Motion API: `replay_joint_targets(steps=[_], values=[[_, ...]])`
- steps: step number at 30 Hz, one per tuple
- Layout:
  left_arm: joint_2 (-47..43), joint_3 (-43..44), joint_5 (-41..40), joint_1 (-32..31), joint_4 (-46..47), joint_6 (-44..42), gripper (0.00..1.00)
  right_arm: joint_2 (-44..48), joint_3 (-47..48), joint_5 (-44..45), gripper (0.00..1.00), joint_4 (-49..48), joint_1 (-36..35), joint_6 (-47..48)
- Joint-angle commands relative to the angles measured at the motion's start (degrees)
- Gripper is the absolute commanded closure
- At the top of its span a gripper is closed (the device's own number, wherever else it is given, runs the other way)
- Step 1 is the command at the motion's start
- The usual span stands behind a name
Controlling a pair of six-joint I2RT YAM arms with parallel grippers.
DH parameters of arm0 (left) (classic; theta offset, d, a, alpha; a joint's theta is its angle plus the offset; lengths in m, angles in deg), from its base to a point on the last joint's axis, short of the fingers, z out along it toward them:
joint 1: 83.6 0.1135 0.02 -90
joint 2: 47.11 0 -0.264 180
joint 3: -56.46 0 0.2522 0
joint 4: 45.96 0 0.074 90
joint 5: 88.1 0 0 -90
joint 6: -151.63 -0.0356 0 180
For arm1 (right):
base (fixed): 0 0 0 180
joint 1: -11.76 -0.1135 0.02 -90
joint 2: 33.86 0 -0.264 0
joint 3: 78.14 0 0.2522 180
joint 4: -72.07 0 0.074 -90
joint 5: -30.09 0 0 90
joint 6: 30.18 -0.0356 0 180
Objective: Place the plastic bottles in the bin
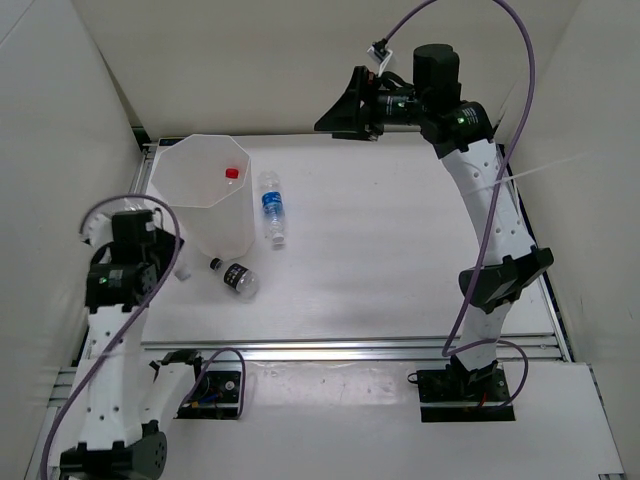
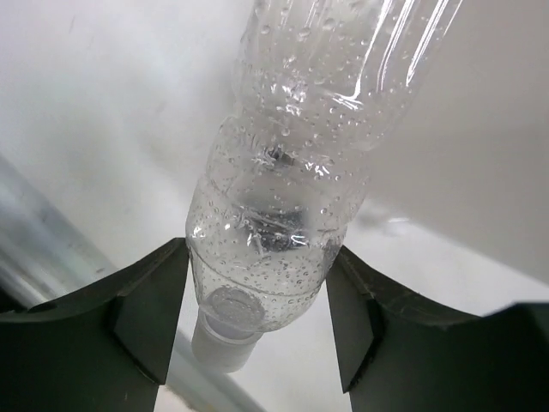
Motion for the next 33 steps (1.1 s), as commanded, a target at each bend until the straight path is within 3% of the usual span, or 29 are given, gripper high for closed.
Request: replay_joint_targets(steps=[1, 3, 7, 12, 20, 21, 23, 24, 28, 31, 33], values=[[-2.39, 17.11, -5.22, -0.24, -6.29, -1.25, 0.41, 2.56, -0.04, -2.66, 0.00, -0.61, 0.65, 1.31], [0.40, 26.15, -4.70, -0.24, -1.65, -4.25, 0.41, 2.56, -0.57, -2.66, 0.00, -0.61, 1.26, 1.32], [7.07, 34.10, -2.15, -0.24, 6.27, -10.58, 0.41, 2.56, -1.79, -3.19, 0.00, -0.08, 1.78, 1.93], [14.03, 31.48, 0.05, -1.29, 18.39, -12.52, 0.42, 2.04, -1.10, -3.19, 0.00, -0.08, 1.79, 2.46], [30.02, 39.65, -5.48, -10.60, 20.16, -14.11, 0.35, 2.03, -1.71, -4.33, 0.00, -0.08, 4.16, 2.46], [30.91, 40.35, -6.35, -11.57, 20.17, -14.11, 0.33, 2.03, -2.24, -4.94, 0.00, -0.08, 4.16, 2.46], [32.67, 41.05, -6.36, -13.86, 20.17, -15.51, 0.12, 2.03, -2.24, -4.95, 0.00, -0.08, 4.78, 2.46], [33.37, 41.75, -6.36, -14.48, 20.17, -16.21, 0.01, 2.03, -2.24, -5.56, 0.00, -0.08, 4.78, 2.46], [31.63, 41.76, -10.40, -16.85, 19.64, -17.97, 0.00, 2.56, -2.94, -5.56, 0.00, 0.44, 6.00, 2.46], [26.71, 41.59, -17.51, -18.08, 19.11, -17.97, 0.00, 3.26, -4.35, -5.56, 0.00, 0.44, 6.53, 3.07], [22.85, 37.05, -23.31, -18.09, 19.11, -16.23, 0.00, 3.79, -5.75, -5.56, 0.00, 0.44, 6.54, 3.07]])
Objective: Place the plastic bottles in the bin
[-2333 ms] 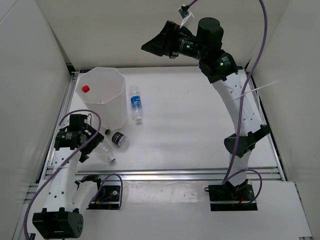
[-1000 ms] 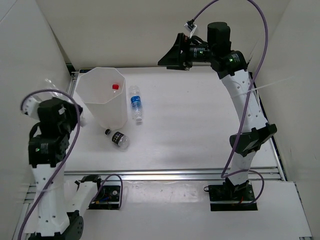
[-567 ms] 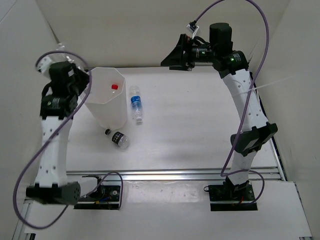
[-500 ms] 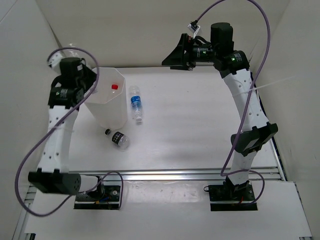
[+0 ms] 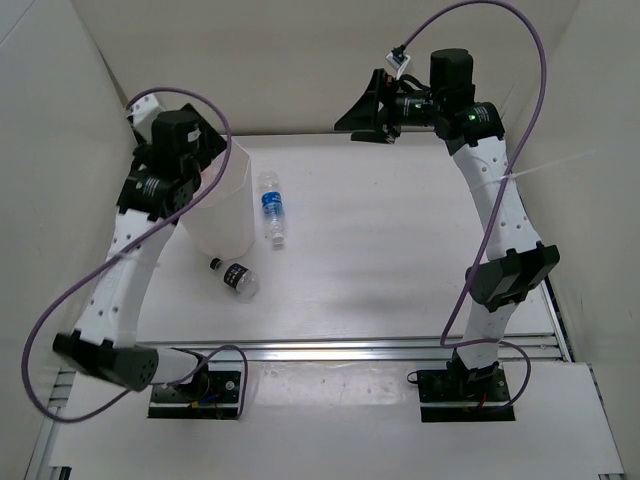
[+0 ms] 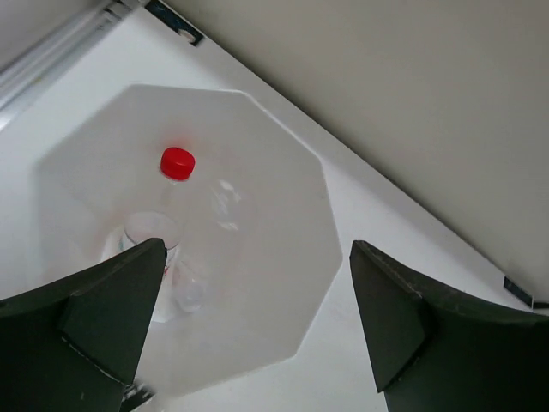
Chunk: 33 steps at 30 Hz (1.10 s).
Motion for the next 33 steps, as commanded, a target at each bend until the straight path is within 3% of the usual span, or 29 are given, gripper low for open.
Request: replay_joint_targets(steps=[1, 4, 10, 16, 23, 33], values=[[-12.75, -4.33, -11.15, -0.29, 0.12, 2.53, 0.00, 3.16, -1.17, -1.61, 0.00, 0.23, 0.53, 1.30], [-22.77, -16.97, -5.82, -0.29, 1.95, 5.35, 0.00, 3.16, -1.78, -1.61, 0.00, 0.23, 0.53, 1.83], [-37.82, -43.58, 14.66, -2.57, 8.71, 12.22, 0.00, 2.10, -2.40, -1.61, 0.00, 0.23, 1.05, 1.83], [-43.29, -64.25, 22.85, -4.95, 16.02, 12.48, 0.00, 0.79, -2.92, -3.36, 0.00, 0.23, 1.05, 0.69], [-42.25, -73.96, 19.87, -4.95, 19.36, 22.41, 0.00, 0.78, -3.45, -4.60, 0.00, 0.75, 1.05, 0.69], [-27.58, -72.21, 16.27, -4.43, 20.51, 23.64, 0.00, 3.07, -5.21, -4.60, 0.00, 2.34, 2.81, 2.36]])
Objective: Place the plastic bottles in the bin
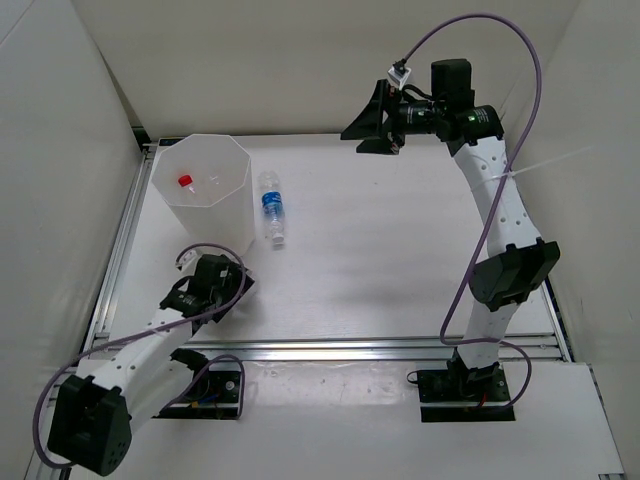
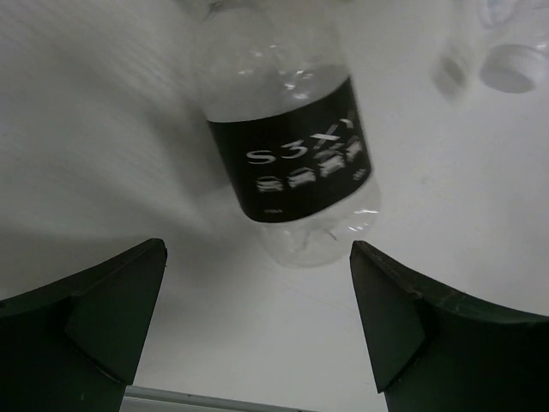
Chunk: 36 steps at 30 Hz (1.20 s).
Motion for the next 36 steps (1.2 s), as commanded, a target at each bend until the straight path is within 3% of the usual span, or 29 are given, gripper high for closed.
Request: replay_joint_targets(steps=[1, 10, 25, 32, 36], values=[[3.67, 1.96, -2.51, 0.32, 1.89, 1.85, 0.00, 3.48, -0.40, -1.62, 0.00, 0.52, 1.47, 1.26], [9.82, 5.46, -3.21, 2.78, 4.70, 2.91, 0.00, 4.54, -1.54, -1.62, 0.00, 1.58, 2.01, 2.32], [11.58, 9.60, -3.57, 3.31, 4.70, 1.77, 0.00, 4.02, -2.07, -2.15, 0.00, 1.58, 2.53, 2.32], [2.98, 6.79, -3.57, 3.83, 4.70, 1.77, 0.00, 2.96, -1.54, -2.68, 0.00, 1.58, 2.53, 1.79], [-4.48, 4.34, -5.39, 4.36, 2.70, 6.23, 0.00, 2.43, -1.54, -2.68, 0.00, 1.58, 2.53, 1.79]])
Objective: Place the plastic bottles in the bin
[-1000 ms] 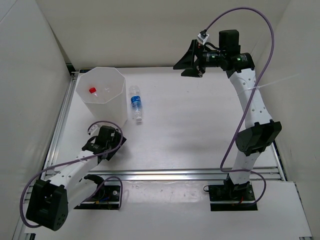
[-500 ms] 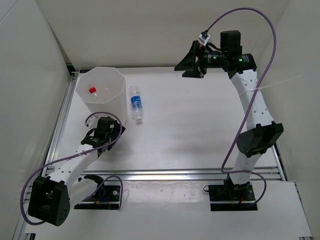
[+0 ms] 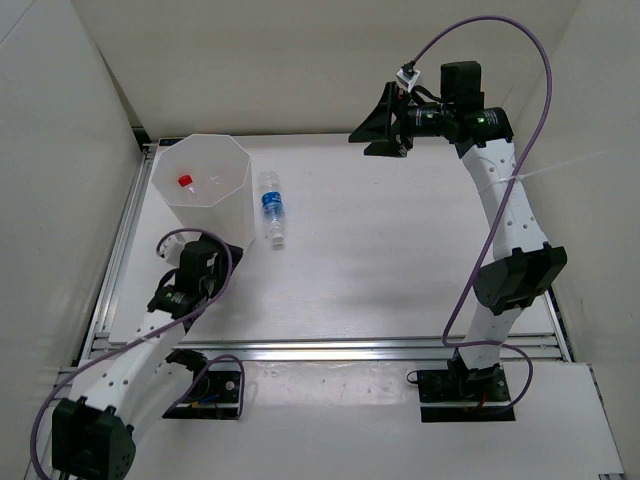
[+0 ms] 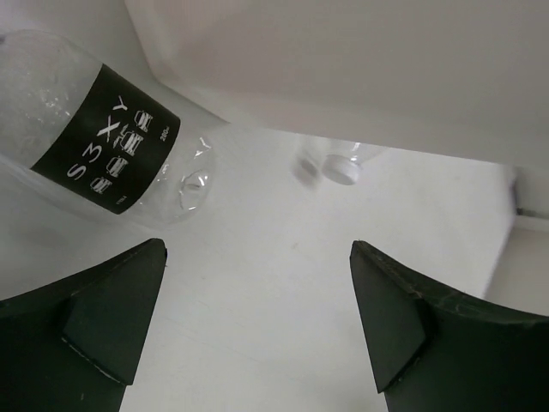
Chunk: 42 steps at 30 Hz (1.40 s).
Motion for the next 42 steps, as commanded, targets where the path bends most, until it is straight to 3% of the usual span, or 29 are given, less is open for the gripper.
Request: replay_joint_targets(steps=[1, 11, 24, 42], values=[[-7.31, -2.35, -2.30, 0.45, -2.52, 4.80, 0.00, 0.18, 0.90, -1.54, 0.00, -0.43, 0.33, 0.04], [-16.03, -7.72, -6.18, 4.13, -9.90, 17.55, 0.00, -0.35, 0.90, -1.54, 0.00, -0.43, 0.33, 0.04], [-12.97, -10.27, -2.14, 12.31, -9.91, 18.26, 0.00, 0.27, -0.15, -1.01, 0.00, 0.62, 0.33, 1.71], [-3.83, -13.61, 8.93, 18.91, 7.21, 13.08, 0.00, 1.32, -1.20, 0.04, 0.00, 1.15, 0.33, 3.30]])
